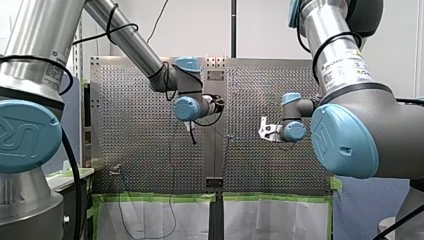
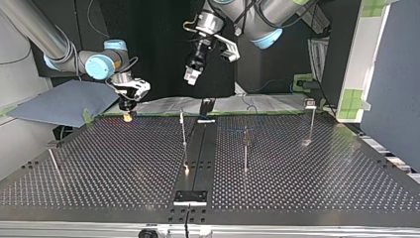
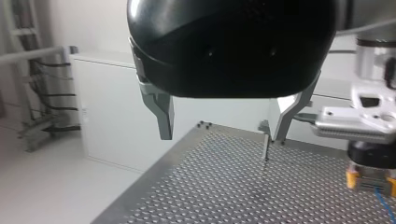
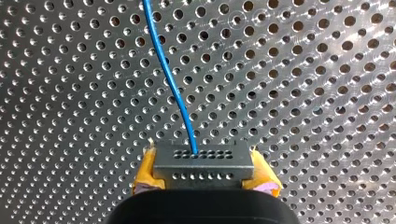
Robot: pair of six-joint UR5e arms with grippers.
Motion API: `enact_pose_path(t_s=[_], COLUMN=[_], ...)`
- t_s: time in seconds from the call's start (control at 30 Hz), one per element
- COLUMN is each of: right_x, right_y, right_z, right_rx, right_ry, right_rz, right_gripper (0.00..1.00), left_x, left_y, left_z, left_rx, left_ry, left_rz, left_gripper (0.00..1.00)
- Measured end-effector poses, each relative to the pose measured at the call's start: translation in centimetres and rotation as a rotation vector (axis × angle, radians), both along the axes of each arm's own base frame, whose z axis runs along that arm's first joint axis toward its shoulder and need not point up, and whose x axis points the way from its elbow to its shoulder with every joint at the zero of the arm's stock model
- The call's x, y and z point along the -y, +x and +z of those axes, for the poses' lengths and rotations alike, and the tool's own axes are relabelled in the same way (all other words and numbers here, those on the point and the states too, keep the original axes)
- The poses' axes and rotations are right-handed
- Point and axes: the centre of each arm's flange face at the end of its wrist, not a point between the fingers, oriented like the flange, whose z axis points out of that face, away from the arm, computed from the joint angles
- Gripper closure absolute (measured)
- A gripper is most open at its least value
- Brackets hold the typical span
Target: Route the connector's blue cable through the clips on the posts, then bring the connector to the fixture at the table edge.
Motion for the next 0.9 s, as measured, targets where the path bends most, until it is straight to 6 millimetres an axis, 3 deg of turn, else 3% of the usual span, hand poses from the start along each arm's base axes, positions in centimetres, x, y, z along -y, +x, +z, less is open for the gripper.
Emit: enact_pose_path(t_s=[0.47,0.9], right_x=[0.1,0.3], right_y=[-0.1,-0.1], right_z=[0.1,0.3], right_rx=[0.001,0.002], right_ry=[-0.001,-0.004], right_rz=[0.001,0.003], right_gripper=[1.00,1.00], left_x=[-3.8,-6.3], left_y=[-2.7,-3.8], left_z=[1.1,-5.5], left_rx=[0.016,-0.052], left_ry=[-0.049,0.031], left_rz=[0.030,0.065], left_gripper=[0.00,0.00])
